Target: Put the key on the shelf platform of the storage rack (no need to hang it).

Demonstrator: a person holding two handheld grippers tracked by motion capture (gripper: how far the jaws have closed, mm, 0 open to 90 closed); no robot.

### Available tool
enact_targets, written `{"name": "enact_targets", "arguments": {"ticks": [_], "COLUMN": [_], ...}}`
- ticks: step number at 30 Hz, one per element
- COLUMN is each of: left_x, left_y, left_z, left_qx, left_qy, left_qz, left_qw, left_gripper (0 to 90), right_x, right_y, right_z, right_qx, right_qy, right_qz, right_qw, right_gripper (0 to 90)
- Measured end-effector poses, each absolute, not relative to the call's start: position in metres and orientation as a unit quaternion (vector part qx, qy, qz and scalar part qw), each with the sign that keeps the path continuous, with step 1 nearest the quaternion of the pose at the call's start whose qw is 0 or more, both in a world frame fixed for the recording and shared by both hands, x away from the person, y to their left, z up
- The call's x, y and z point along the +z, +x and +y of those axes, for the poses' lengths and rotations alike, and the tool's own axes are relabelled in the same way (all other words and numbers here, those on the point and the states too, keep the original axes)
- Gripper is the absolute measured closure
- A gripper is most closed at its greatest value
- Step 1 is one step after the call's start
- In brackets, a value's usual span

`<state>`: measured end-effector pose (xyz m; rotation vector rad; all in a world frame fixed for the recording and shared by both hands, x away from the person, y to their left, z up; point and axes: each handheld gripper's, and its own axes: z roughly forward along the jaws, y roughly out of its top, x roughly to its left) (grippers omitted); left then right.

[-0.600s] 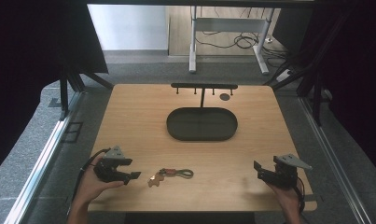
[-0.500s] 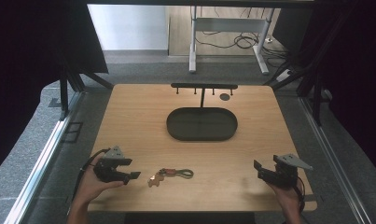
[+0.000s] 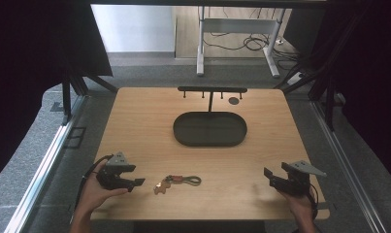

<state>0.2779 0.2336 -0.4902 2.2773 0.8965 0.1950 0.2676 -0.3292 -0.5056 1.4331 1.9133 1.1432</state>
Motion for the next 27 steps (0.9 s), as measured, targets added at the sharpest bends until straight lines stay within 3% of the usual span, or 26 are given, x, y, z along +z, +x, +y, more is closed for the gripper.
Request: {"name": "enact_targets", "arguments": {"ticks": [27], "left_x": [-0.465], "left_y": [0.283], "left_z": [0.207], "left_qx": [0.058], "left_qy": [0.897], "left_qz": [0.292], "left_qw": [0.325], "left_gripper": [34.8], "right_x": [-0.508], "right_y": [0.264], "right_z": [-0.337], "right_qx": [0.420], "right_qy": [0.512], "right_qz": [0.711], "right_qw": [0.236], "right_gripper": [27.0]}}
